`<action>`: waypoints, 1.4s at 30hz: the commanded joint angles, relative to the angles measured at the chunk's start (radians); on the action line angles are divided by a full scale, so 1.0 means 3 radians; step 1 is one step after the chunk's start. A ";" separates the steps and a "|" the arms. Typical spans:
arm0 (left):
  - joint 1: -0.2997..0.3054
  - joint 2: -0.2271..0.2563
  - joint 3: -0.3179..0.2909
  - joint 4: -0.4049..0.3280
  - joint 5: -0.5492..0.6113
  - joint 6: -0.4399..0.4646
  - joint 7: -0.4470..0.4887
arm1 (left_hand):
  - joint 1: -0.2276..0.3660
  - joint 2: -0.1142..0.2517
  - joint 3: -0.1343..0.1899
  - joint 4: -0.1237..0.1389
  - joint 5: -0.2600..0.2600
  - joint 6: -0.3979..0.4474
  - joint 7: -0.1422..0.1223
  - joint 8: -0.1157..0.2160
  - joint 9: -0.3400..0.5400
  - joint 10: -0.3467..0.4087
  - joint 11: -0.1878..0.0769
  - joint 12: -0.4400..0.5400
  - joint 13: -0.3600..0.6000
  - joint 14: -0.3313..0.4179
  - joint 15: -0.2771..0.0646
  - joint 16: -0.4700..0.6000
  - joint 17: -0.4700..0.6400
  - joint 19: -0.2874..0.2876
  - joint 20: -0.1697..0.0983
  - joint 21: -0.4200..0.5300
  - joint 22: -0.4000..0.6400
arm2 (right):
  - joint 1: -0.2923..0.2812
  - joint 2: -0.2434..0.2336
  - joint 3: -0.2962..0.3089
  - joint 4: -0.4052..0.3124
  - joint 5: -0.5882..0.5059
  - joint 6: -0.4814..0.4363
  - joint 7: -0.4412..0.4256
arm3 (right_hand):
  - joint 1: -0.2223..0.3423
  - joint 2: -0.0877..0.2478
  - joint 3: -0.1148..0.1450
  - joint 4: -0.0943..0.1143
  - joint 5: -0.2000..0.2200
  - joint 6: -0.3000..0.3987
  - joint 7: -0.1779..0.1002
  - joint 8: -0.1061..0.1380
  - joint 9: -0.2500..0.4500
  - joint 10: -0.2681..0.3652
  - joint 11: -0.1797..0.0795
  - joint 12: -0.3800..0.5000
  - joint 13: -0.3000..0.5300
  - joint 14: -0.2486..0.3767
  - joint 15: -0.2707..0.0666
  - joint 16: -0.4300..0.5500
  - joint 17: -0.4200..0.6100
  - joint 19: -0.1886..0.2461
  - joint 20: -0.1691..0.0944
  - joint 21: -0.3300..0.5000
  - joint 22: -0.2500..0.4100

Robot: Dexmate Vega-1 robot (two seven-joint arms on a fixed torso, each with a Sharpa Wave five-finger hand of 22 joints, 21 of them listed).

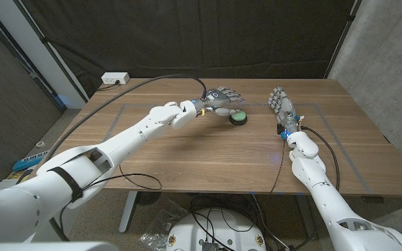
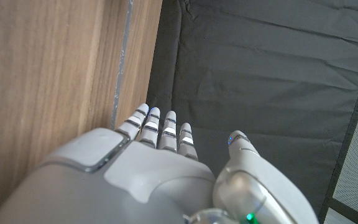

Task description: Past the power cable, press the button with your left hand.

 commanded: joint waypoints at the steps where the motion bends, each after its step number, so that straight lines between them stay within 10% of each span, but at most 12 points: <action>1: 0.0323 0.0046 -0.0324 -0.0262 -0.0300 0.0096 0.0253 | 0.0014 0.0041 -0.0003 0.0006 -0.0019 -0.0061 -0.0011 -0.0002 -0.0002 -0.0050 -0.0005 0.0011 0.0009 -0.0034 -0.0146 -0.0007 0.0005 -0.0045 0.0011 -0.0012 0.0004 | -0.0105 -0.0051 -0.0038 -0.0197 -0.0015 -0.0038 -0.0049 | -0.0026 -0.0010 0.0003 0.0018 -0.0011 0.0005 -0.0002 0.0006 0.0007 0.0023 0.0013 -0.0002 0.0007 0.0025 -0.0001 0.0002 0.0014 0.0014 0.0014 0.0002 0.0010; 42: 0.1096 -0.0183 -0.1712 -0.0278 -0.2240 -0.0924 -0.0327 | 0.0067 0.0057 0.0026 -0.0023 -0.0075 -0.0415 -0.0016 0.0003 -0.0019 -0.0243 0.0062 0.0036 -0.0006 -0.0166 -0.0092 -0.0004 -0.0005 -0.0055 0.0074 -0.0040 0.0001 | -0.0531 -0.0251 -0.0188 -0.1170 -0.0319 -0.0363 -0.0647 | -0.0079 -0.0053 -0.0008 0.0023 -0.0016 0.0096 -0.0013 0.0030 0.0006 0.0084 -0.0005 0.0013 0.0006 0.0057 -0.0014 0.0004 0.0011 0.0031 0.0023 -0.0001 0.0011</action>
